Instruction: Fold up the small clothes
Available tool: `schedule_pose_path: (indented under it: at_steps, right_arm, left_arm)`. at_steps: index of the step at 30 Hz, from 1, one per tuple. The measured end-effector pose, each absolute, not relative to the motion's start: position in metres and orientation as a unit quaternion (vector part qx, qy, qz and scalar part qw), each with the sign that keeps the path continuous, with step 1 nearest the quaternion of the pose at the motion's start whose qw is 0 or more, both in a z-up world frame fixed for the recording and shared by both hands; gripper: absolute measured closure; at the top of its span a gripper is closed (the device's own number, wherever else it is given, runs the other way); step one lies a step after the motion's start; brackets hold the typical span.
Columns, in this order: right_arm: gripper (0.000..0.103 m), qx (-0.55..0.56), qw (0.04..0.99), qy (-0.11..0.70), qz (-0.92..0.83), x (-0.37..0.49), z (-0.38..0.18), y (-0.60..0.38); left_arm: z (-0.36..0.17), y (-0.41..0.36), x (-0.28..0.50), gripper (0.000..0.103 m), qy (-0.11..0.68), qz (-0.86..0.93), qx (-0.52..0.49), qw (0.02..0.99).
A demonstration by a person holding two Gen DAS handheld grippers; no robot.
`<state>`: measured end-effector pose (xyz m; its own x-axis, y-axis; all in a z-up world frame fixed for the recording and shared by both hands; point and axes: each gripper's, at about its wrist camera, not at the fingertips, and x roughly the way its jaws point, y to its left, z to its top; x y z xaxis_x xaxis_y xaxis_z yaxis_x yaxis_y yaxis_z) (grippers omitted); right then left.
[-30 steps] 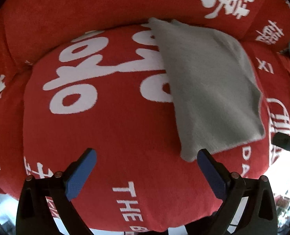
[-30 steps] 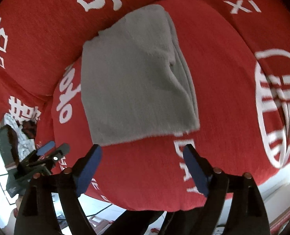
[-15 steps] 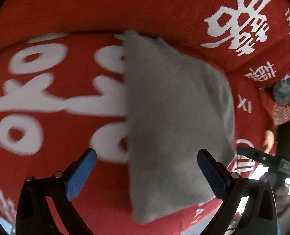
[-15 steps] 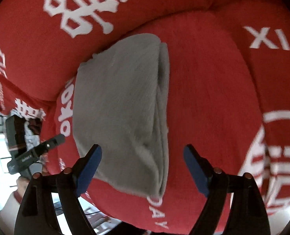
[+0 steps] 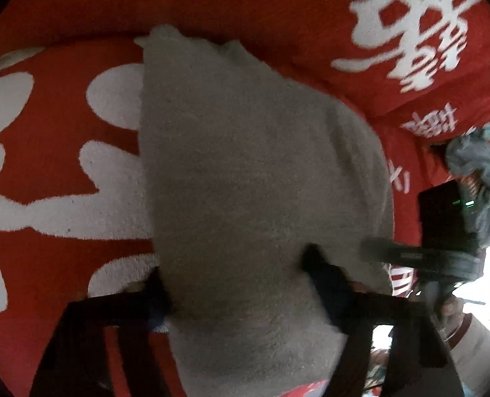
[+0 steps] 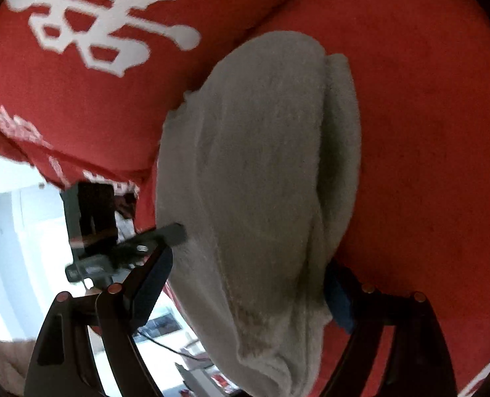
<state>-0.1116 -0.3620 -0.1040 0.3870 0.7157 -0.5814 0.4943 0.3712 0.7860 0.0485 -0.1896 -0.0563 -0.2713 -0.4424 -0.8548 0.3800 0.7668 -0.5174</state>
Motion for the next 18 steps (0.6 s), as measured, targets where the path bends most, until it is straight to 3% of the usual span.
schedule_pose_path:
  at_steps: [1,3,13,18]
  right_arm:
    - [0.063,0.559,0.611,0.554,0.076,-0.113,-0.108,-0.361]
    - [0.068,0.584,0.607,0.533,0.083,-0.118,-0.105,-0.359]
    - [0.069,0.633,0.602,0.465,0.141,-0.131,-0.041,-0.318]
    - [0.069,0.622,0.603,0.472,0.164,-0.144,-0.023,-0.290]
  left_arm:
    - [-0.052,-0.186,0.049,0.057,0.718,-0.347,-0.029,0.603]
    - [-0.046,-0.184,0.049,0.059,0.713,-0.357,-0.032,0.602]
    - [0.016,-0.141,0.034,0.060,0.687,-0.391,-0.052,0.610]
    - [0.033,-0.101,0.011,0.059,0.678,-0.378,-0.028,0.629]
